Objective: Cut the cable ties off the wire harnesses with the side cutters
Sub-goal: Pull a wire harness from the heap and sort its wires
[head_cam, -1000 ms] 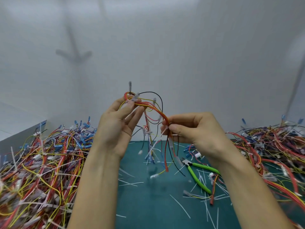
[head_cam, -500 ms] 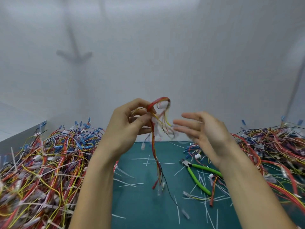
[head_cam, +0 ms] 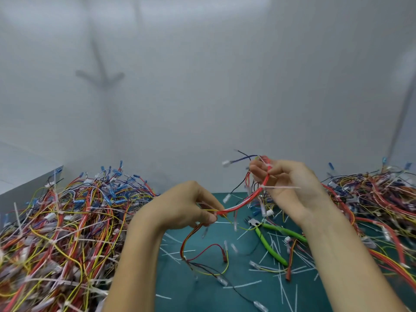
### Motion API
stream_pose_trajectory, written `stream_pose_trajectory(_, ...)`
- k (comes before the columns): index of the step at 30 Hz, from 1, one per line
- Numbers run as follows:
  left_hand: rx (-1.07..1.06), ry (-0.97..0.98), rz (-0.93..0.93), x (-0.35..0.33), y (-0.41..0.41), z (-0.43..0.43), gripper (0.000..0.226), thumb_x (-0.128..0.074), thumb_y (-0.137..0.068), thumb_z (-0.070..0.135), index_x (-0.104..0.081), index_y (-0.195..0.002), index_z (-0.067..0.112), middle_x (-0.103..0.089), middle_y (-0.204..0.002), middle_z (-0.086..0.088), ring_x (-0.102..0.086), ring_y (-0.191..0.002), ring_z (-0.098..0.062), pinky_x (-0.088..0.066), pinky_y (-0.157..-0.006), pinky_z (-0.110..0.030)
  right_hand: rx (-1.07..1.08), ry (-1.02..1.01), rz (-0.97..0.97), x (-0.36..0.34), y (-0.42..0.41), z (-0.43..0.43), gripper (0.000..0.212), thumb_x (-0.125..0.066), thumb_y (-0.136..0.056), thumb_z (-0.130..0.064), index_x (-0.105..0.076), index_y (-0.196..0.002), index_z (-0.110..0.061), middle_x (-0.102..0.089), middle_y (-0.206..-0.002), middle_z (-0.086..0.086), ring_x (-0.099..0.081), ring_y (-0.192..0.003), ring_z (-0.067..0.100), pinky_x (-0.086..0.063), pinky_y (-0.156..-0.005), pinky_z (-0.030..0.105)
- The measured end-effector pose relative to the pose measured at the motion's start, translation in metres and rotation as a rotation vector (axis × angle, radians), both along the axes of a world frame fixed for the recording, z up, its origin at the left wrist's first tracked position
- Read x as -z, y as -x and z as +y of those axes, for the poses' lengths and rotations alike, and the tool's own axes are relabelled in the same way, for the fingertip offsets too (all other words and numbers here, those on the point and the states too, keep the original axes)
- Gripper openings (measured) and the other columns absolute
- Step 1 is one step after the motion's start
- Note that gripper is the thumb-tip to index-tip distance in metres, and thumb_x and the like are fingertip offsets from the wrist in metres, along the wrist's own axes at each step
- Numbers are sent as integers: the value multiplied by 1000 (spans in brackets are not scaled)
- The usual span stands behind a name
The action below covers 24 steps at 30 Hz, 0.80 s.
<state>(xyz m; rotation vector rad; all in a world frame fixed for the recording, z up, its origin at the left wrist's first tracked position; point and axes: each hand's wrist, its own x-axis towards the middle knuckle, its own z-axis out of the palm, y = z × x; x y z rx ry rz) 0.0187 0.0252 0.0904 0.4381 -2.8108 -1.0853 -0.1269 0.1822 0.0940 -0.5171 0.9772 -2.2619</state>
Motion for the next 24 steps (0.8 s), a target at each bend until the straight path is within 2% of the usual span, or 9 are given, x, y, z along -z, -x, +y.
stream_pose_trajectory(3,-82,92,-52,9,2,-7,14,-70,-87,13,-76,-99,16,-75,-82,-4,-67,-69,-9,-58,-69,-26,39,-20,12,-5,1,-1,21,-39,-97,-8,-54,-102,4,-61,-58,7,-57,-48,14,-51,-78,26)
stream_pose_trajectory(5,-122,98,-109,15,3,-12,12,-64,-89,11,-75,-95,11,-76,-86,-6,-66,-66,-10,-56,-61,-23,58,-42,1,-5,2,-1,37,-40,-105,-34,-58,-89,-4,-48,-47,2,-41,-34,10,-51,-89,32)
stream_pose_trajectory(7,-142,86,-155,19,4,-16,15,-60,-92,10,-75,-97,8,-77,-87,-5,-66,-66,-10,-54,-58,-20,60,-57,44,-5,1,-1,46,-43,-103,-46,-65,-87,-8,-37,-46,-1,-28,-33,8,-60,-73,34)
stream_pose_trajectory(8,-151,91,-164,21,4,-17,15,-60,-92,9,-74,-97,7,-77,-87,-6,-66,-67,-10,-54,-59,-21,69,-58,79,-6,0,0,42,-47,-101,-43,-68,-88,-9,-36,-48,-2,-27,-35,7,-60,-64,33)
stream_pose_trajectory(10,-177,118,-165,25,4,-21,14,-62,-89,7,-74,-96,6,-77,-87,-9,-66,-66,-12,-55,-63,-25,103,-57,162,-6,-1,1,29,-59,-97,-30,-73,-79,-13,-46,-52,0,-42,-41,8,-59,-57,31)
stream_pose_trajectory(13,-212,179,-160,29,4,-27,12,-64,-86,11,-74,-91,6,-75,-86,-12,-61,-64,-15,-56,-69,-31,149,-60,288,-5,1,4,27,-61,-95,-16,-76,-74,-9,-72,-75,9,-68,-66,19,-62,-63,37)
stream_pose_trajectory(16,-258,176,-145,30,2,-32,11,-65,-89,13,-75,-86,9,-75,-89,-8,-65,-75,-21,-57,-80,-38,219,-49,372,-3,2,4,22,-56,-98,-10,-72,-84,-2,-75,-81,10,-73,-70,18,-60,-63,29)
stream_pose_trajectory(18,-282,156,-139,29,0,-34,13,-66,-89,8,-76,-82,14,-76,-89,-8,-69,-77,-19,-60,-81,-36,262,-81,448,-2,2,3,22,-54,-99,-10,-70,-88,-1,-76,-83,8,-74,-70,18,-59,-63,25)
stream_pose_trajectory(24,-306,49,-108,31,-4,-40,12,-64,-89,-1,-73,-87,6,-76,-91,-13,-74,-85,-20,-60,-82,-32,232,-116,635,0,0,3,22,-49,-101,-5,-71,-98,-10,-77,-93,4,-75,-88,20,-61,-76,31)
